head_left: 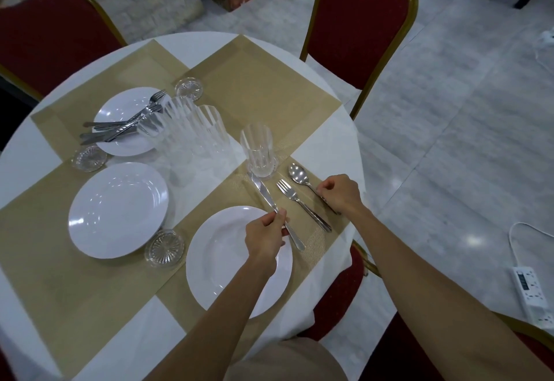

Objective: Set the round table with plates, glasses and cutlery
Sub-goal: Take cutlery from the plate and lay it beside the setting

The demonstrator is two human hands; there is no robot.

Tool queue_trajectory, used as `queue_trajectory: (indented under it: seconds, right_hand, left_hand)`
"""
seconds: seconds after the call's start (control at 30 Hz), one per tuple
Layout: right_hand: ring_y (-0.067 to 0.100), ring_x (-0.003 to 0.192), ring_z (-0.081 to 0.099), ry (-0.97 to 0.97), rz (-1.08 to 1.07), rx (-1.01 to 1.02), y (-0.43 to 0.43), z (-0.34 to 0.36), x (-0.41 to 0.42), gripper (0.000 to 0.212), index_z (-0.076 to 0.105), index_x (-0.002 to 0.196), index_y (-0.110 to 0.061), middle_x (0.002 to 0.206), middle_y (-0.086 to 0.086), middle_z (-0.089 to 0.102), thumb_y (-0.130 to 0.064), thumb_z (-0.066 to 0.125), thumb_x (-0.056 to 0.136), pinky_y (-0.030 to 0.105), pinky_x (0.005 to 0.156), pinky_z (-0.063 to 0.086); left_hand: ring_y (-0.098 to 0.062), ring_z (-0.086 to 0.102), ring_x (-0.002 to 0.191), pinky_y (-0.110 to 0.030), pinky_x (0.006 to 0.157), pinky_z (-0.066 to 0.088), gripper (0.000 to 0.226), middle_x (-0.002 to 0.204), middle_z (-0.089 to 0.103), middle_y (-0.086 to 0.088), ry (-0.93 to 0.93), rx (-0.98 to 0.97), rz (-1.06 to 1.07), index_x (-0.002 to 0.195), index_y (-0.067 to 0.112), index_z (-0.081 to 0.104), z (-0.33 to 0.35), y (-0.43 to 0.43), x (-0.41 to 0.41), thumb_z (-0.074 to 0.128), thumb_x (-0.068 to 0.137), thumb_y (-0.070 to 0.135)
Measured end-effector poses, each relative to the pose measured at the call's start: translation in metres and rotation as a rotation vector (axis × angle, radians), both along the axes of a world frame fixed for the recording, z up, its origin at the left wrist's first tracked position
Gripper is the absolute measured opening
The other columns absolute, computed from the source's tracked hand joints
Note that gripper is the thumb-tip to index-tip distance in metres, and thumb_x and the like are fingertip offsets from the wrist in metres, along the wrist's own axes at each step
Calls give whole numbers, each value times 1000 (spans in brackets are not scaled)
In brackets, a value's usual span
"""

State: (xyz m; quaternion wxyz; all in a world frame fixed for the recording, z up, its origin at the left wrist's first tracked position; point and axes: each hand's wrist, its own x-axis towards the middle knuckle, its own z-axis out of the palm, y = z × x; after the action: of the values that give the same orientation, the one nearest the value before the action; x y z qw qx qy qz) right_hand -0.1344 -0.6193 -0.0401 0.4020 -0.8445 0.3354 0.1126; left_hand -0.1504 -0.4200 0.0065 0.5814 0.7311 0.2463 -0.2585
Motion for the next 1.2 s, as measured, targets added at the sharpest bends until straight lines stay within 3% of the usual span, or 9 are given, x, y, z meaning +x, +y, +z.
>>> queue_trajectory:
  seconds: [0.17, 0.3, 0.37, 0.53, 0.63, 0.87, 1.07, 1.13, 1.2]
  right_hand:
    - [11, 87, 66, -79, -49, -44, 8, 11, -9, 5, 72, 85, -21, 85, -10, 68, -18, 68, 87, 24, 76, 51]
    - [-2, 78, 63, -111, 111, 89, 33, 38, -26, 3, 74, 84, -24, 83, -15, 69, -22, 73, 83, 3, 62, 41]
    - [-6, 76, 62, -108, 185, 142, 43, 43, -39, 7, 75, 86, -25, 84, -15, 69, -19, 73, 84, 1, 60, 41]
    - [-3, 67, 66, -96, 211, 236, 52, 45, -62, 2, 73, 88, -22, 77, -13, 71, -23, 74, 86, 9, 58, 49]
    - [3, 72, 67, -115, 277, 178, 55, 44, -66, 14, 72, 87, -22, 79, -10, 71, -32, 80, 82, 14, 64, 52]
    - [-2, 68, 58, -119, 293, 46, 55, 26, -65, 5, 74, 83, -19, 73, -16, 64, -17, 72, 87, 8, 63, 38]
    - [-2, 69, 57, -29, 283, 8, 60, 1, -66, 10, 76, 83, -22, 77, -13, 65, -18, 68, 89, 11, 63, 37]
    - [3, 76, 61, -12, 287, -16, 64, -4, -69, 9, 76, 87, -22, 82, -11, 68, -19, 67, 90, 17, 68, 45]
    - [11, 80, 63, -17, 263, -58, 69, -6, -71, 6, 71, 87, -24, 84, -9, 68, -24, 67, 90, 28, 72, 53]
  left_hand:
    - [-14, 73, 76, -26, 63, 55, 18, 87, 76, -1, 25, -6, -18, 99, 12, 75, -2, -2, 0, 68, 91, 27]
    - [-13, 74, 67, -27, 61, 57, 9, 82, 75, -5, 25, -17, -16, 91, 14, 73, 2, -4, 1, 70, 89, 22]
    - [-13, 73, 64, -27, 60, 59, 9, 77, 75, -5, -11, 5, -43, 85, 14, 73, 4, -5, 2, 70, 89, 20]
    - [-15, 73, 60, -36, 69, 63, 15, 67, 74, -5, -54, 83, -148, 76, 12, 74, 4, -6, 6, 69, 87, 21]
    - [-19, 73, 58, -38, 69, 63, 18, 64, 73, -5, -71, 122, -196, 68, 14, 73, 7, -8, 6, 70, 85, 21]
    - [-19, 73, 64, -34, 68, 63, 27, 65, 73, -5, -133, 160, -282, 61, 22, 70, 8, -7, 1, 71, 87, 29]
    - [-15, 71, 69, -22, 63, 59, 30, 75, 73, -1, -161, 206, -343, 94, 10, 77, 5, 18, -1, 66, 91, 38]
    - [-13, 70, 68, -15, 58, 55, 31, 76, 72, 1, -189, 242, -369, 99, 11, 77, 4, 26, -3, 65, 92, 39]
    - [-12, 69, 67, -17, 63, 57, 32, 76, 72, 2, -214, 257, -373, 98, 12, 78, 3, 32, -6, 65, 91, 40]
